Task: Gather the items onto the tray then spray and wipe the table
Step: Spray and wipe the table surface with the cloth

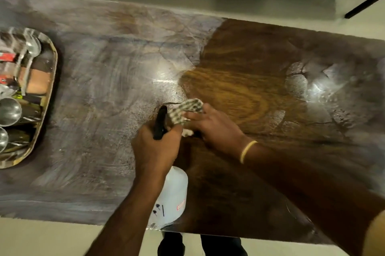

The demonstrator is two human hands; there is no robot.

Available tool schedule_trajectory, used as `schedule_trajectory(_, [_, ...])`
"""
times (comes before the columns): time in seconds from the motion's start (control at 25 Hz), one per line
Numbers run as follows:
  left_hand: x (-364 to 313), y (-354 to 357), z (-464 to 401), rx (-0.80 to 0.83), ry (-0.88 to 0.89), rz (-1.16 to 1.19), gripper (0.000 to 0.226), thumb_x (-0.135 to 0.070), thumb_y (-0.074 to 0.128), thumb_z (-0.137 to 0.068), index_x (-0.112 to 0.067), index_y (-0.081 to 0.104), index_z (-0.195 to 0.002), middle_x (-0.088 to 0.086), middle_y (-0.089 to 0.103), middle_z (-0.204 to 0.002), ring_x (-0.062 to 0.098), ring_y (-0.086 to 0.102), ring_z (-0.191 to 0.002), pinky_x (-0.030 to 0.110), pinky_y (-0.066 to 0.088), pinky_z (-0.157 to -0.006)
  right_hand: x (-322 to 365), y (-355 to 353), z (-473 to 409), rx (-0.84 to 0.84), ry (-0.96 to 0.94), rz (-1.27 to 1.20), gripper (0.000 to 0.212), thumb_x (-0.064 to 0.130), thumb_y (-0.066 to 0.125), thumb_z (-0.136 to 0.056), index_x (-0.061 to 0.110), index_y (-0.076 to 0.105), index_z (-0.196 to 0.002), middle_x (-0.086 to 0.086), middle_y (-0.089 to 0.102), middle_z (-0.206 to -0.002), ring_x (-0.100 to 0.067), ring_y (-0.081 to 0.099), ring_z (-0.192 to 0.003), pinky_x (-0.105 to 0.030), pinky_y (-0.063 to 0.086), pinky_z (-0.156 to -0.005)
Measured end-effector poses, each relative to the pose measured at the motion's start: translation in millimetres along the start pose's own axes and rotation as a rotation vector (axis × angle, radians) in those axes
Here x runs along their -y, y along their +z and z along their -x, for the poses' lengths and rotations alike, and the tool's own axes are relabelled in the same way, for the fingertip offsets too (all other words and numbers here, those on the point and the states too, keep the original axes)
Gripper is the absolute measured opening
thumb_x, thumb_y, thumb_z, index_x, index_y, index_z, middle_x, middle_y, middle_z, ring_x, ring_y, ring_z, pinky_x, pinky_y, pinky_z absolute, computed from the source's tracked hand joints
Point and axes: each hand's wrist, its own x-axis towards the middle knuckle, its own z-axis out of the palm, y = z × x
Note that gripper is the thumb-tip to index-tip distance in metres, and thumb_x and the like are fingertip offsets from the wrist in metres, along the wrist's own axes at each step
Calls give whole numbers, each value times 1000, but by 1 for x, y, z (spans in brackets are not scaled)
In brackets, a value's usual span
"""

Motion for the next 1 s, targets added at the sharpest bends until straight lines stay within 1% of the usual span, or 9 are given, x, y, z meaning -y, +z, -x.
schedule_trajectory(0.08, [-5,2,-5,-18,43,-13,18,-34,72,-73,-20,61,-67,4,64,-65,27,64,-60,43,58,-60,-47,-11,25,-56,188,-8,41,19,58,-88,35,63,-126,7,52,-144,-26,48,-115,-42,50,-90])
schedule_trajectory(0.2, [-13,12,-12,-25,55,-20,19,-36,71,-73,-21,60,-67,3,62,-63,27,63,-60,46,58,-63,-100,-17,-22,-212,513,-21,42,16,58,-86,30,64,-124,1,63,-131,-24,51,-117,-38,46,-98])
schedule_trajectory(0.32, [-22,21,-15,-36,26,-22,19,-39,68,-69,-20,64,-71,7,66,-68,30,64,-62,48,57,-66,-50,-17,-83,-335,410,-66,38,6,62,-82,23,70,-114,-3,68,-119,-26,56,-111,-38,49,-92])
schedule_trajectory(0.48, [-39,24,-21,-54,41,-1,28,-47,66,-62,-21,67,-73,5,68,-72,28,64,-62,46,58,-63,-20,-15,-27,-60,-74,-10,34,18,64,-86,23,66,-120,-1,60,-134,-29,52,-112,-40,51,-81])
schedule_trajectory(0.56, [-39,22,-29,-37,30,-5,29,-48,64,-60,-22,68,-73,7,70,-73,27,62,-58,42,56,-58,-57,-26,-4,-90,-11,22,35,19,64,-89,25,66,-123,-1,60,-136,-31,52,-111,-41,52,-81])
schedule_trajectory(0.64, [-39,22,-33,-28,-11,14,9,-41,66,-67,-31,68,-67,4,69,-68,20,58,-49,34,52,-53,-98,-40,-28,-202,257,16,38,10,64,-86,24,67,-122,-2,64,-130,-32,52,-107,-42,53,-82])
schedule_trajectory(0.76, [-43,29,-41,-2,-100,124,19,-28,69,-77,-36,63,-60,6,63,-62,15,52,-45,30,44,-51,-100,-48,-105,-315,494,38,38,6,62,-88,24,66,-122,-3,65,-126,-29,50,-111,-42,53,-86])
schedule_trajectory(0.88, [-54,31,-53,-39,-96,183,21,-26,70,-78,-30,57,-62,8,63,-64,18,54,-50,30,43,-52,-58,-28,-125,-298,318,17,46,-2,60,-86,21,62,-126,-6,60,-131,-30,49,-116,-41,52,-87])
schedule_trajectory(1.0, [-61,30,-66,17,-57,155,13,-34,70,-76,-24,65,-69,10,68,-68,19,55,-50,30,43,-51,-50,-18,-58,-99,105,51,45,15,63,-90,27,56,-133,0,51,-145,-30,46,-120,-42,49,-88])
